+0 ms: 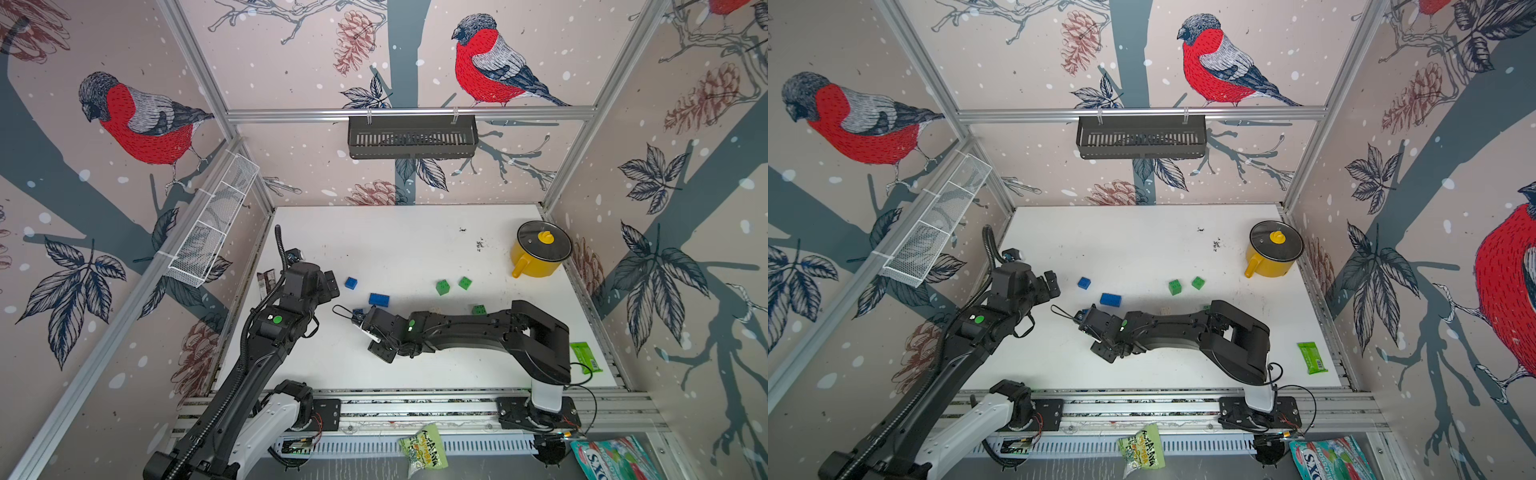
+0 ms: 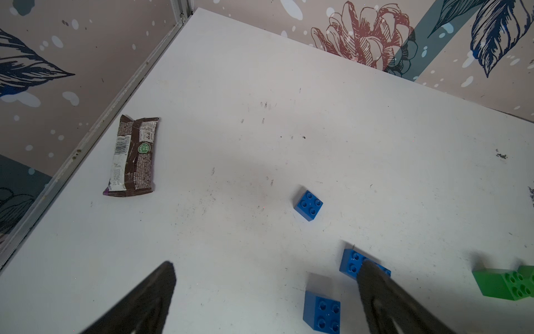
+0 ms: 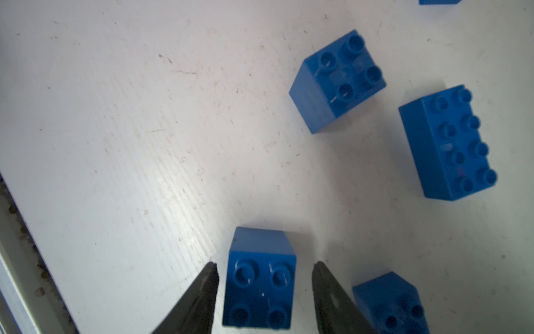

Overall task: Assemble the letter h with lego
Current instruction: Pick up the lego brick from the center of the board.

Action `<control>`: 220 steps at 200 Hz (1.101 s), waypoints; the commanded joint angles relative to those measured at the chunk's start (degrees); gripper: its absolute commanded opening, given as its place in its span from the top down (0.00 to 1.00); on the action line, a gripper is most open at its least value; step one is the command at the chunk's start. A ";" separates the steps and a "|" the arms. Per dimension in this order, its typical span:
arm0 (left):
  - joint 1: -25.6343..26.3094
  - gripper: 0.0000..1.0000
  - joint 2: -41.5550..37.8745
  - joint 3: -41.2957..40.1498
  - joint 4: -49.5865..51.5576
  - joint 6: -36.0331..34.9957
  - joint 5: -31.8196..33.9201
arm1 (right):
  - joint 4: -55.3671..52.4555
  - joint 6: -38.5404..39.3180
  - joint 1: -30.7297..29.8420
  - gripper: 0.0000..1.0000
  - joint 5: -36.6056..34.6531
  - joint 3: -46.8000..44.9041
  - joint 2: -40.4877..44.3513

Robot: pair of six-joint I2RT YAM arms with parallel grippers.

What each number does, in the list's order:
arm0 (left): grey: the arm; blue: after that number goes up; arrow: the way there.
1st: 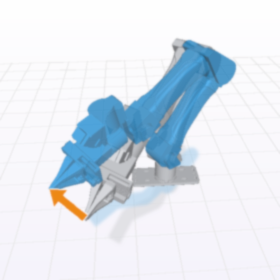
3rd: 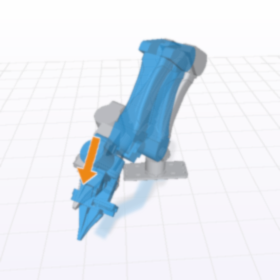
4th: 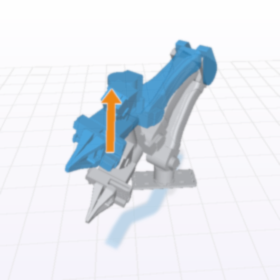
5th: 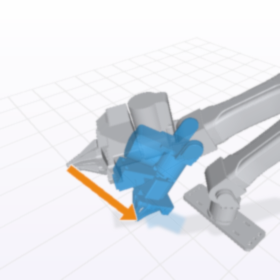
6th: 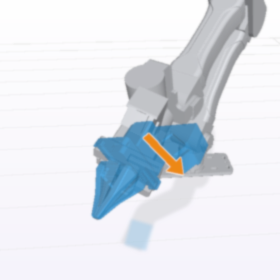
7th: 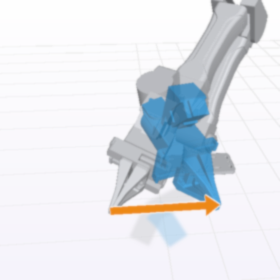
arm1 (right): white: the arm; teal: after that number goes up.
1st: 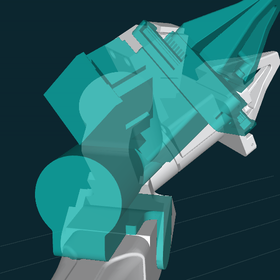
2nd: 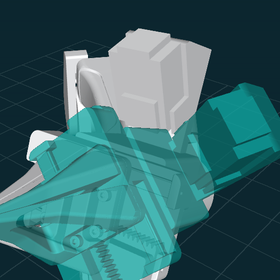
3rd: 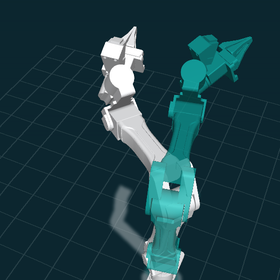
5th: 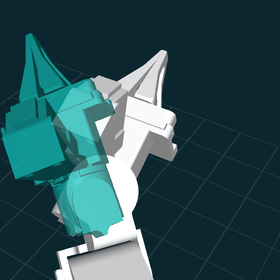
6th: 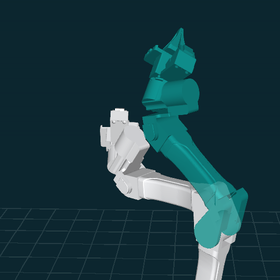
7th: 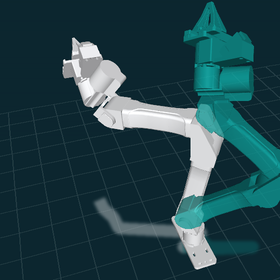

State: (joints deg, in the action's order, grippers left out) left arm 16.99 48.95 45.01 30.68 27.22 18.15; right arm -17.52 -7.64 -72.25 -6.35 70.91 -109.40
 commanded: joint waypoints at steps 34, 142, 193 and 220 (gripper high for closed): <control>-0.07 0.02 -0.60 -0.11 -1.30 0.43 1.05 | -0.75 -1.58 -0.09 0.48 -0.71 0.94 -0.98; -0.06 0.02 -0.64 -0.22 -1.23 0.23 1.36 | -2.22 -5.11 -0.78 0.61 -3.39 2.12 -1.35; -0.11 0.02 -0.61 -0.27 -1.40 0.10 1.27 | -5.15 -11.70 1.32 0.67 -9.51 6.24 0.18; -0.07 0.02 -0.60 -0.28 -1.44 -0.05 1.27 | -7.06 -18.62 4.81 0.68 -10.37 8.64 -0.44</control>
State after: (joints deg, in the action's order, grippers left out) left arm 16.99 48.40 44.91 30.68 27.11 18.44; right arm -21.47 -18.41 -69.65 -13.85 77.84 -109.86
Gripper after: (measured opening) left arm 0.980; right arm 0.344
